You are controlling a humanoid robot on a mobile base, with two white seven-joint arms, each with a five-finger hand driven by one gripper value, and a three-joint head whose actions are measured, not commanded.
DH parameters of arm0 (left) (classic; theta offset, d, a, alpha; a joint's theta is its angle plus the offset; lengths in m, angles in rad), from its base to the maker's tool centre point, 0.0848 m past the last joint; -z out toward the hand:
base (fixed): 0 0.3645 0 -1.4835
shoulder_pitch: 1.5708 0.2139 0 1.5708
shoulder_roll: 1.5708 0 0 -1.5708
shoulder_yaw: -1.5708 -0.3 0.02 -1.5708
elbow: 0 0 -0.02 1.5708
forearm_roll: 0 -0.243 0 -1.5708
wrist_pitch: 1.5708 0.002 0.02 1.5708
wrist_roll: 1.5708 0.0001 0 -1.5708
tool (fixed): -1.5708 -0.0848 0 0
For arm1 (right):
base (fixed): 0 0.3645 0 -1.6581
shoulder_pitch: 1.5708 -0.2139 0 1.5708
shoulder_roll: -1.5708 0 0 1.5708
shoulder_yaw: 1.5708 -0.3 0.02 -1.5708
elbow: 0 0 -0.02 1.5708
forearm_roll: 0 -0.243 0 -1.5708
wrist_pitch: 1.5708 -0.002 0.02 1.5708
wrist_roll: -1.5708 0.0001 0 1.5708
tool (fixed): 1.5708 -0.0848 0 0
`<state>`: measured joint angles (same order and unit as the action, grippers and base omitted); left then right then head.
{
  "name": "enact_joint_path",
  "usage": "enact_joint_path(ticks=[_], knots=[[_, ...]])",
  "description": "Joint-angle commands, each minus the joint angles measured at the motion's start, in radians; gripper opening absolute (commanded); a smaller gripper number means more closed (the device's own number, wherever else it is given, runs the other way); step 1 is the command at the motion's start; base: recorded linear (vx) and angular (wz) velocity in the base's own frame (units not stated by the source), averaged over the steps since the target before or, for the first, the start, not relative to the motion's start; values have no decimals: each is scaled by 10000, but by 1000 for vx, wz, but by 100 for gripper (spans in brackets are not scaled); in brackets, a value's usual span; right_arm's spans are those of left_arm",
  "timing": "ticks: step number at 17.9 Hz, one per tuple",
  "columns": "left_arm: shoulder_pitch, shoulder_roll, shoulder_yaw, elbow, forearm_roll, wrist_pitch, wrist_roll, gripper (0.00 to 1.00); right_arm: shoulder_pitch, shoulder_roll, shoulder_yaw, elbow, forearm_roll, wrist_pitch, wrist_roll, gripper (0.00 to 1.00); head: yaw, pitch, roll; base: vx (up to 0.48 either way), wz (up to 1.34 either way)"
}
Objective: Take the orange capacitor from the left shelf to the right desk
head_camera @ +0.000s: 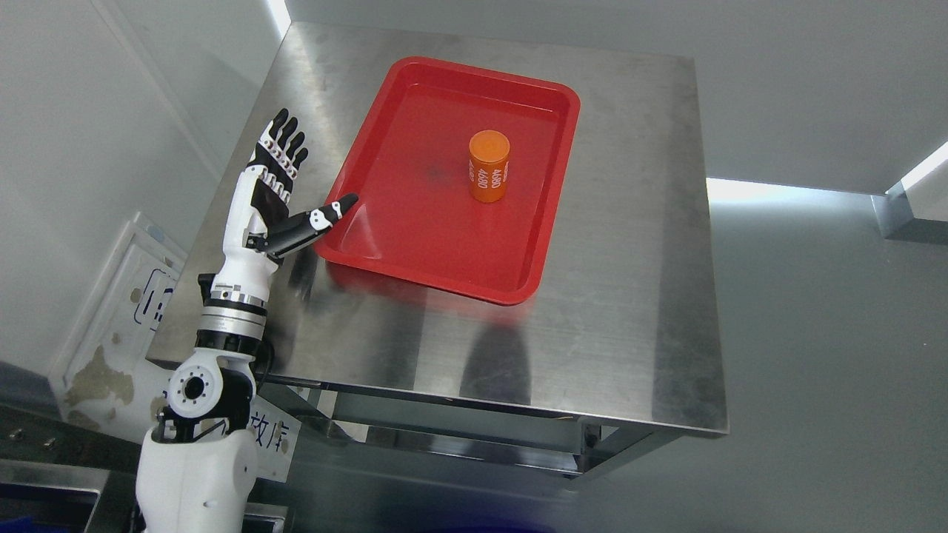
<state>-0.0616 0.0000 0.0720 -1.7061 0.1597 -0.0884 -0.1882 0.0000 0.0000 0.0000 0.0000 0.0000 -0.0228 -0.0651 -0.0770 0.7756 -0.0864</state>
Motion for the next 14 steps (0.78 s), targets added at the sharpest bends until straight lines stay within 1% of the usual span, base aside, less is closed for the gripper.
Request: enact_joint_path(ticks=[1,8,11,14], knots=[[264,174,16,-166,-2,-128,163,100,215,-175,-122,-174,62,-2,7,100,0,0,0,0,0],[-380,174,31,-166,-2,-388,333,100,215,-175,-122,-174,62,-2,7,100,0,0,0,0,0],[-748,174,47,-166,-2,-328,333,100,215,-175,-122,-174,62,-2,7,100,0,0,0,0,0],[-811,174,47,-166,-2,-282,333,100,215,-175,-122,-174,62,-17,7,100,0,0,0,0,0]])
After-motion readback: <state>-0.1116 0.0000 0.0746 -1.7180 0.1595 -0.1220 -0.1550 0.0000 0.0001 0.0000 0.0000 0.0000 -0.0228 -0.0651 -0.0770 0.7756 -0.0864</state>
